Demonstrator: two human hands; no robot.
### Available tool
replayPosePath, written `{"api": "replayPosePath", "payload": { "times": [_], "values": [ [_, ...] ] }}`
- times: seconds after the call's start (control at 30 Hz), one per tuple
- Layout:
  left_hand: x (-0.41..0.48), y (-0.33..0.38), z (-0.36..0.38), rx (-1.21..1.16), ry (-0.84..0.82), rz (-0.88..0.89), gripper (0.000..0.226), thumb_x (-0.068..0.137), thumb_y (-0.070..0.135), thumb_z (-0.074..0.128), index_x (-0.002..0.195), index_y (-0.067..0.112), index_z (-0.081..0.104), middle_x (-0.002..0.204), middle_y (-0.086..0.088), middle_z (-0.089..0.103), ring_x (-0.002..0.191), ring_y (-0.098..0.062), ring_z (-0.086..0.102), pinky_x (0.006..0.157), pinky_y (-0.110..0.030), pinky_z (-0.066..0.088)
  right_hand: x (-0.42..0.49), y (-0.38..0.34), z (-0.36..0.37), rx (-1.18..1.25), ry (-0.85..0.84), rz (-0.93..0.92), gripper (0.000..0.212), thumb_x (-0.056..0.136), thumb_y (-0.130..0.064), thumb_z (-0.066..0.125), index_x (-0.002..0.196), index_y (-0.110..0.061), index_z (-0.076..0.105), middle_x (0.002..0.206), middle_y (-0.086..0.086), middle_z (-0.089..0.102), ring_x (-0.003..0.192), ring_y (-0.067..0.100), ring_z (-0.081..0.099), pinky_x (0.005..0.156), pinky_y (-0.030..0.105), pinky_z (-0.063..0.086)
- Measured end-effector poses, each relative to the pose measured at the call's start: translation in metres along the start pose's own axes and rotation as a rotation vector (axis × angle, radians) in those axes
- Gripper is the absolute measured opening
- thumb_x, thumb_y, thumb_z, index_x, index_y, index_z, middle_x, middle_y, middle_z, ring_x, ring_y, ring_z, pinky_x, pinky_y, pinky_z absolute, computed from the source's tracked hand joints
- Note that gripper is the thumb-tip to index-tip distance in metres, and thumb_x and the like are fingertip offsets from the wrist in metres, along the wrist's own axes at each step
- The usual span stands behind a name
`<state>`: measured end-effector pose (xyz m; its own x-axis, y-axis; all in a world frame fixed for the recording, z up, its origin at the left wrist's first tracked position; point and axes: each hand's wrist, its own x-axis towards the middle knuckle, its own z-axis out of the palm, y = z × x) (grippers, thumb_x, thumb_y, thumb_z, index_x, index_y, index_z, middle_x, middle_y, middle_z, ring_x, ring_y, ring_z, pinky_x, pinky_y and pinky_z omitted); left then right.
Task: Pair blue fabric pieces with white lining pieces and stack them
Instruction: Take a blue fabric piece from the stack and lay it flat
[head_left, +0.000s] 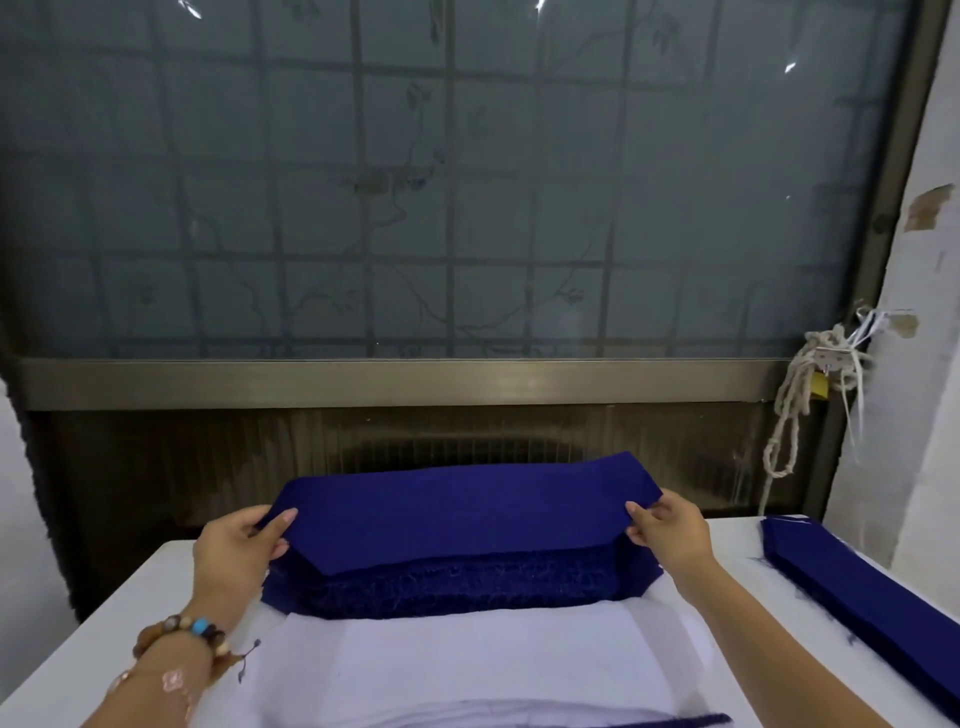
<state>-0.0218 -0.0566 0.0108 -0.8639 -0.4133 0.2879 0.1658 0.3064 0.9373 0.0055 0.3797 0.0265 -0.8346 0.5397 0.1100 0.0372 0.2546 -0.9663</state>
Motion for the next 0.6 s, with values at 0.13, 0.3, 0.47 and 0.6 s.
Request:
{"api": "replayPosePath", "payload": {
  "times": [0.13, 0.3, 0.47, 0.6],
  "values": [
    [-0.013, 0.018, -0.018, -0.053, -0.020, 0.000, 0.013, 0.088, 0.013, 0.067, 0.101, 0.012, 0.070, 0.077, -0.012, 0.070, 0.069, -0.021, 0.063, 0.063, -0.027, 0.051, -0.021, -0.006, -0.018, 0.053, -0.036, -0.025, 0.011, 0.094, -0.012, 0.060, 0.101, -0.019, 0.056, 0.083, 0.006, 0.068, 0.072, 0.019, 0.065, 0.057, 0.023, 0.050],
    [-0.041, 0.031, -0.044, -0.060, -0.053, -0.015, 0.006, 0.087, 0.012, 0.069, 0.091, 0.016, 0.071, 0.073, -0.009, 0.070, 0.067, -0.020, 0.063, 0.061, -0.026, 0.051, -0.052, 0.000, -0.045, 0.048, -0.074, -0.015, 0.009, 0.093, -0.014, 0.062, 0.100, -0.017, 0.059, 0.080, 0.007, 0.069, 0.072, 0.018, 0.065, 0.058, 0.023, 0.049],
    [-0.081, 0.032, -0.065, -0.106, -0.061, -0.081, 0.017, 0.088, 0.008, 0.066, 0.087, 0.025, 0.067, 0.078, -0.004, 0.070, 0.073, -0.019, 0.064, 0.066, -0.028, 0.054, -0.087, 0.012, -0.066, 0.016, -0.062, 0.009, 0.005, 0.092, -0.017, 0.063, 0.094, -0.020, 0.060, 0.077, 0.004, 0.069, 0.071, 0.016, 0.065, 0.058, 0.020, 0.047],
    [-0.108, 0.026, -0.080, -0.062, -0.109, -0.138, 0.010, 0.087, 0.010, 0.068, 0.083, 0.018, 0.073, 0.069, -0.002, 0.070, 0.069, -0.019, 0.061, 0.065, -0.027, 0.053, -0.115, 0.027, -0.090, -0.036, -0.062, 0.022, 0.005, 0.090, -0.019, 0.066, 0.093, -0.017, 0.062, 0.075, 0.003, 0.070, 0.070, 0.017, 0.065, 0.061, 0.022, 0.050]
  ]
}}
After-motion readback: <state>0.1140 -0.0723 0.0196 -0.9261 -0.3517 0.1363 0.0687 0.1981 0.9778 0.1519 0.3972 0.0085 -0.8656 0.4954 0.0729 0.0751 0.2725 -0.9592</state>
